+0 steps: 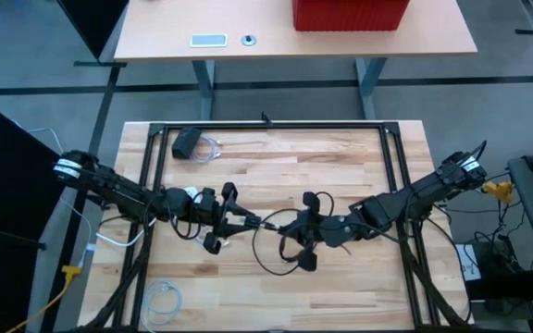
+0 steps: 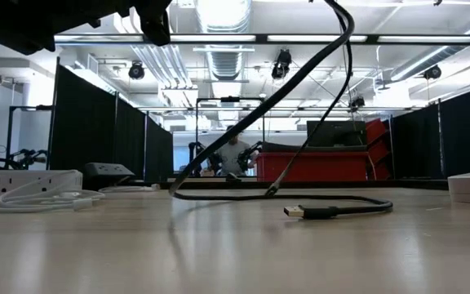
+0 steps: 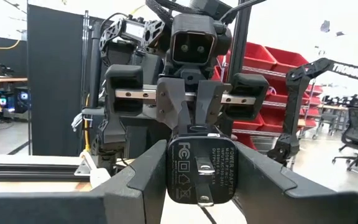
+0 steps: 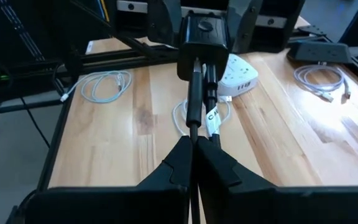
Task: Insert USB
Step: Insert the black charger cable into the black charger adapter
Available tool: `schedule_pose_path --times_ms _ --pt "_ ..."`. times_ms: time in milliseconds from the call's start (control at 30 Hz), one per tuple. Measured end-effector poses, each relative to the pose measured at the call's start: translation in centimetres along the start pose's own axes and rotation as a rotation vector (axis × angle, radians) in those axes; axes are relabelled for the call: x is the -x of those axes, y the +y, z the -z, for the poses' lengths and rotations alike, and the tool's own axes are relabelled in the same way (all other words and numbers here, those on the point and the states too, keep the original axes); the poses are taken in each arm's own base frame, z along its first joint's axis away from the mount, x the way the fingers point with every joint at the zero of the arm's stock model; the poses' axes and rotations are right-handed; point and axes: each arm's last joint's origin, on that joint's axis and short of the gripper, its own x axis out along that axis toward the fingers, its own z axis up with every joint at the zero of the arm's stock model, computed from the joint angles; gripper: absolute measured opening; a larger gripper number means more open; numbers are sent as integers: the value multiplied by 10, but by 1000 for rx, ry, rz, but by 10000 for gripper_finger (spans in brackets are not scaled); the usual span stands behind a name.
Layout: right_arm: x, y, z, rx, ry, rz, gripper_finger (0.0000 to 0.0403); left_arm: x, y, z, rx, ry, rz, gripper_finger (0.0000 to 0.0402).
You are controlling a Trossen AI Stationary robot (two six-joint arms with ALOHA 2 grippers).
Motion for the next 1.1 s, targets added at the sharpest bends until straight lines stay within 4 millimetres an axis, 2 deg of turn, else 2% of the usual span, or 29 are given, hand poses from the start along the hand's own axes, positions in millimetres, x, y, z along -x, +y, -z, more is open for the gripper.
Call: schedule_pose_path --times_ms 1100 --pt "-1 -4 -3 50 -5 12 0 0 2 3 -38 24 -49 147"
